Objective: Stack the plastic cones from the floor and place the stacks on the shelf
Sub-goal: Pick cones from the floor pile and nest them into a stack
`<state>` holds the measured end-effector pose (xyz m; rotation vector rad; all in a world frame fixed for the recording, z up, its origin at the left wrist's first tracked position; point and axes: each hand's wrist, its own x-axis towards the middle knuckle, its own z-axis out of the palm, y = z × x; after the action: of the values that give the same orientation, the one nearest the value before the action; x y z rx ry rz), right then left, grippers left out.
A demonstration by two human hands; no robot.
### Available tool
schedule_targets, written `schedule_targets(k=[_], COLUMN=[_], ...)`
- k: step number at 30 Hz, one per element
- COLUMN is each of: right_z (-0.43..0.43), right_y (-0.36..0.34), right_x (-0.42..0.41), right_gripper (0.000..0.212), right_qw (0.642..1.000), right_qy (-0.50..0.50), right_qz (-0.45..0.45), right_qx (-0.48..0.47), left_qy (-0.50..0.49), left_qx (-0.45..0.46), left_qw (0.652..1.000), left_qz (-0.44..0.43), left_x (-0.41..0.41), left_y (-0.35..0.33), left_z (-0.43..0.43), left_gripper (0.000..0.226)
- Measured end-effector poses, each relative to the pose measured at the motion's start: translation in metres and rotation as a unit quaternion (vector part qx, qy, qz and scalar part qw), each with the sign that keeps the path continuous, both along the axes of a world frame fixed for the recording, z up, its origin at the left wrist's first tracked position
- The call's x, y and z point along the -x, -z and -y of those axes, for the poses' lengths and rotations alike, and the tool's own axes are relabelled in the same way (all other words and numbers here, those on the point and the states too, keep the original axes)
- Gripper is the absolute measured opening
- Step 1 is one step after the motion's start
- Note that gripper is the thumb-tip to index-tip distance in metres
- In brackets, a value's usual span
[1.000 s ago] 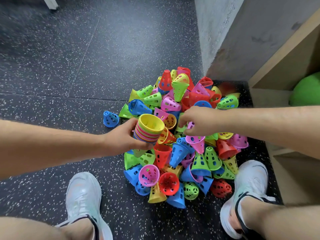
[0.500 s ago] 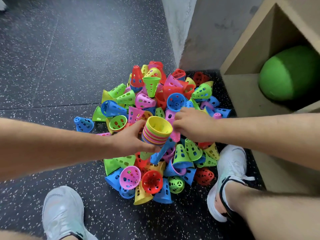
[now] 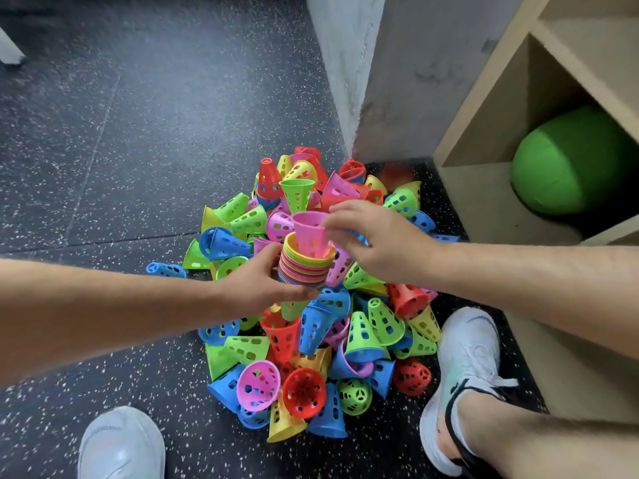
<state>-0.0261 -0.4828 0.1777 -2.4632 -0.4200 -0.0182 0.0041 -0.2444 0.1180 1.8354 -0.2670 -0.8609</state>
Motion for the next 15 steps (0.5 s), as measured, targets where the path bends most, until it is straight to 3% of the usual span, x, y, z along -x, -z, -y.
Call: schedule_targets(k=[4, 7, 11, 15], right_z=[-0.011, -0.013, 0.007, 0.035], right_y=[0.005, 0.002, 0.013, 0.034], right_x=[0.001, -0.011, -0.036, -0.052], right_gripper=[0.036, 0.043, 0.031, 0.029], right_qw=[0.995, 0.992, 0.992, 0.97], right_qy=[-0.055, -0.037, 0.024, 0.067], right_qz=[-0.075, -0.113, -0.083, -0.128], right_qx=[0.027, 0.033, 0.09, 0.195], left_qy=[-0.014, -0.021, -0.017, -0.003], left_qx=[0.007, 0.004, -0.006, -0.003], left_qw=[1.0, 1.0, 1.0, 1.0], left_qz=[-0.001, 0.003, -0.008, -0.011], left_x=[-0.01, -0.013, -0.02, -0.032], left_y=[0.002, 0.005, 0.014, 0.017], left_z=[-0.011, -0.02, -0.02, -0.005], left_gripper=[0.097, 0.097, 0.091, 0.08])
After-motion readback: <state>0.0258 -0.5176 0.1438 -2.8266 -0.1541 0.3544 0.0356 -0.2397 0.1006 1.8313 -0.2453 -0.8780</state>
